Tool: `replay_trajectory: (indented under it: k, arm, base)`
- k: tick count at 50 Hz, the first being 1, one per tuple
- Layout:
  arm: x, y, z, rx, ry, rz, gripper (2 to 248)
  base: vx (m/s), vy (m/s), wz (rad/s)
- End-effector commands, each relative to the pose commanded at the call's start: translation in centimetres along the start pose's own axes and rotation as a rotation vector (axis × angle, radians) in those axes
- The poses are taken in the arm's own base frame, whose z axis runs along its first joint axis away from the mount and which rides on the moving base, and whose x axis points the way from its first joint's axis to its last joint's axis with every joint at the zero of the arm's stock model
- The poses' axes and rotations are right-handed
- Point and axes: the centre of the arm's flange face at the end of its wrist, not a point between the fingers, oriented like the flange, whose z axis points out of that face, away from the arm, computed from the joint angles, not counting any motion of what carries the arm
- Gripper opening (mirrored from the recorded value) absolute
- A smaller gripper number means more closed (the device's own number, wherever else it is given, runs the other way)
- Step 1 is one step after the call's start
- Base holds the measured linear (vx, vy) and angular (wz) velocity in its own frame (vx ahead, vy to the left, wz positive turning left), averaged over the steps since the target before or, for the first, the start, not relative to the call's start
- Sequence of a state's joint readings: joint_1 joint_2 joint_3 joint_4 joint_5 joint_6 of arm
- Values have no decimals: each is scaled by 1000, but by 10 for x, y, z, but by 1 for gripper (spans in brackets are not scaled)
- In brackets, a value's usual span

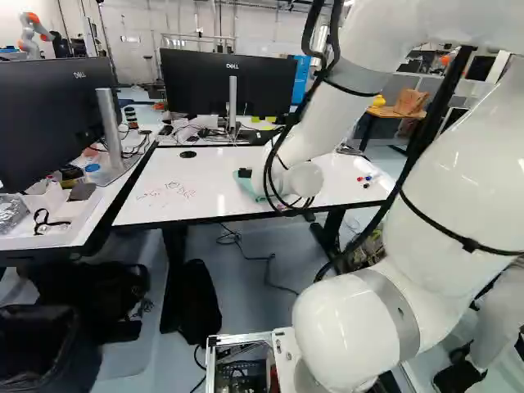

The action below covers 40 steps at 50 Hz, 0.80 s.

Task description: Clean the table with the green towel

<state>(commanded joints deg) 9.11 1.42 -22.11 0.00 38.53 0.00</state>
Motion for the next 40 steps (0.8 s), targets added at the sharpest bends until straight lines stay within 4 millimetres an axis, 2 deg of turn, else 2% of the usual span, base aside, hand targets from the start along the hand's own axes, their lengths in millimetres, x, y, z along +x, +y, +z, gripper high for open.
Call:
replay_trajectory:
  k: [32, 40]
  arm:
    - [-3, 4, 26, -7, -198, 5, 247]
    - [-2, 4, 28, -8, -202, 6, 247]
  base:
    - [0, 0, 0]
    - [0, 0, 0]
